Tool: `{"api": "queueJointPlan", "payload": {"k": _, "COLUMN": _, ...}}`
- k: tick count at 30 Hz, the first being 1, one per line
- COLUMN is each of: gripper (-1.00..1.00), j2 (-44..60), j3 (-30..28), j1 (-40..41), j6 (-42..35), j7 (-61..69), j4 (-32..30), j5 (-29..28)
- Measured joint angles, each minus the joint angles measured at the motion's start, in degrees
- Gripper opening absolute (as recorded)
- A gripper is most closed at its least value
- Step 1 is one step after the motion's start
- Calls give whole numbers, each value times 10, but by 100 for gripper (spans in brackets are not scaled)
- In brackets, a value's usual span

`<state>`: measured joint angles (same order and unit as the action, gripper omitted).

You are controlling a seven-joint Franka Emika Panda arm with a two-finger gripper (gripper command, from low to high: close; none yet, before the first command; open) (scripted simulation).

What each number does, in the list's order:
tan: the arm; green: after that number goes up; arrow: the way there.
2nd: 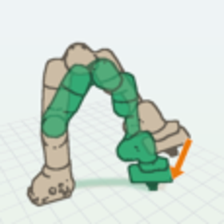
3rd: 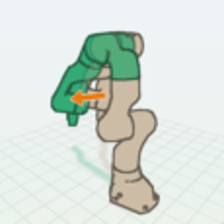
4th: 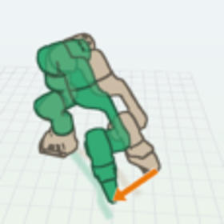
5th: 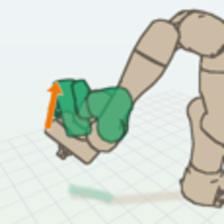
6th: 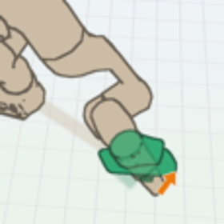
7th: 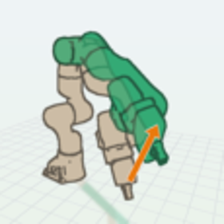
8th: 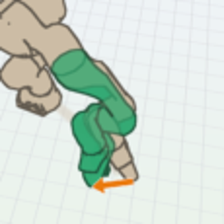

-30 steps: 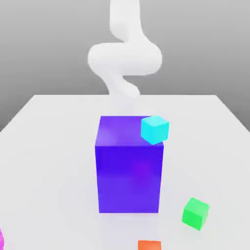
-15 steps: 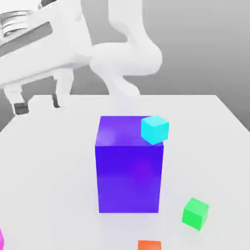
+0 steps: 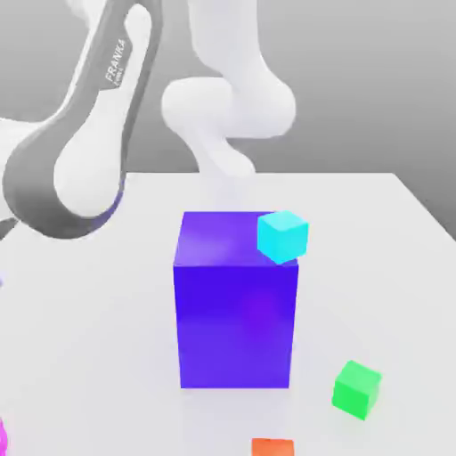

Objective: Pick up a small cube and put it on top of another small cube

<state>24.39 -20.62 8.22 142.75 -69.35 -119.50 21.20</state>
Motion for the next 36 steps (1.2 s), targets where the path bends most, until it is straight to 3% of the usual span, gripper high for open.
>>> {"api": "queueJointPlan", "payload": {"k": 3, "gripper": 0, "j2": 48, "j3": -19, "j1": 4, "j6": 19, "j7": -32, "j4": 9, "j5": -6}}
{"api": "queueJointPlan", "payload": {"k": 6, "gripper": 0, "j2": 111, "j3": 1, "j1": 24, "j6": 60, "j7": -22, "j4": 25, "j5": 20}}
{"api": "queueJointPlan", "payload": {"k": 7, "gripper": -100, "j2": 128, "j3": 10, "j1": 31, "j6": 72, "j7": -17, "j4": 30, "j5": 28}}
{"api": "queueJointPlan", "payload": {"k": 13, "gripper": -100, "j2": 137, "j3": 14, "j1": 34, "j6": 79, "j7": -13, "j4": 32, "j5": 34}}
{"api": "queueJointPlan", "payload": {"k": 18, "gripper": -100, "j2": 60, "j3": -18, "j1": 3, "j6": 28, "j7": -29, "j4": 7, "j5": -10}}
{"api": "queueJointPlan", "payload": {"k": 36, "gripper": -100, "j2": -107, "j3": 174, "j1": -129, "j6": 48, "j7": 414, "j4": -169, "j5": -173}}
